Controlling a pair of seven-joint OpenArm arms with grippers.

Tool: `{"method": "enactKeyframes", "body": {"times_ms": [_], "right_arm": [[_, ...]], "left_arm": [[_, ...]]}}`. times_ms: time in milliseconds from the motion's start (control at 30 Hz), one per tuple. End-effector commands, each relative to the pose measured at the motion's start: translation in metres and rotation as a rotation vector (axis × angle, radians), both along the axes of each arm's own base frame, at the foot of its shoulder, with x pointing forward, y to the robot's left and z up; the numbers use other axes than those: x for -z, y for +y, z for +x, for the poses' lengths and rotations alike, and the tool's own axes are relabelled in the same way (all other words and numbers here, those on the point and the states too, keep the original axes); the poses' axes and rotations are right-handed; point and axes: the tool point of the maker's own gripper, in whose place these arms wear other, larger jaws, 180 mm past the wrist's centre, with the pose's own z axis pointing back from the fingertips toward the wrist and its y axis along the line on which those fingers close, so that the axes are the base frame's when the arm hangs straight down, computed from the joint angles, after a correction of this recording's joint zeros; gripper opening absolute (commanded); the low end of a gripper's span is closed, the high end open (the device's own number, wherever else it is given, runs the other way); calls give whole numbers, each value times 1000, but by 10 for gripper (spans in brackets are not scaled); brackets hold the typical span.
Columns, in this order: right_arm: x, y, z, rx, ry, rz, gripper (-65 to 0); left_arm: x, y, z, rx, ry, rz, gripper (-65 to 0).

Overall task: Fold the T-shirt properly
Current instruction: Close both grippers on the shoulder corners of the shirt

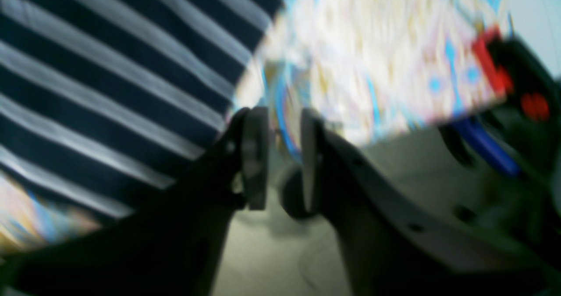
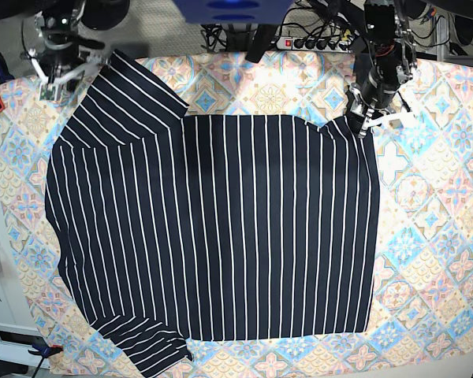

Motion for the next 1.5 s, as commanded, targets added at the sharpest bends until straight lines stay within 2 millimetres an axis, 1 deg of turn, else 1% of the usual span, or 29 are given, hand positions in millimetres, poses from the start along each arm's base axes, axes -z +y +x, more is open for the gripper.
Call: {"method": "enactKeyframes", "body": {"times_ms": [0, 33, 133, 200, 267, 333, 400, 533, 667, 867, 967, 1100, 1133, 1267, 1300, 1367, 1467], "right_arm": [[0, -2, -7, 11, 27, 10, -431], [1, 1, -4, 24, 30, 44, -400], [2, 10, 10, 54, 13, 129, -335], [3, 14, 12, 68, 8, 170, -307], [2, 12, 12, 87, 0, 189, -294], [1, 11, 14, 95, -10, 197, -293], [-1, 11, 22, 93, -28, 198, -293], [11, 9, 16, 112, 2, 209, -293], [19, 9, 19, 120, 12, 221, -293], [44, 6, -2, 156, 90, 236, -293], [48, 6, 2, 164, 89, 244, -293], [58, 5, -3, 180, 113, 254, -293], [59, 5, 1, 180, 109, 257, -293], [62, 6, 3, 187, 109, 264, -293], [62, 6, 3, 186, 110, 265, -293], [63, 14, 4, 174, 111, 286, -293], [63, 26, 7, 188, 93, 362, -293]], "left_arm": [[6, -4, -9, 17, 46, -13, -650], [6, -3, -10, 17, 48, -11, -650], [6, -3, -11, 17, 50, -11, -650], [7, -3, -12, 17, 51, -11, -650], [7, -3, -12, 17, 51, -11, -650], [7, -3, -12, 18, 52, -10, -650], [7, -3, -12, 18, 52, -10, -650], [7, -3, -12, 18, 52, -10, -650], [7, -3, -12, 18, 52, -10, -650], [7, -3, -12, 18, 52, -10, -650], [7, -3, -12, 18, 52, -10, -650], [7, -3, -12, 18, 53, -10, -650], [7, -3, -12, 18, 53, -10, -650], [8, -3, -13, 17, 54, -11, -650], [8, -3, -13, 17, 54, -11, -650], [8, -3, -13, 17, 54, -11, -650], [8, -3, -13, 17, 54, -11, -650]]}}
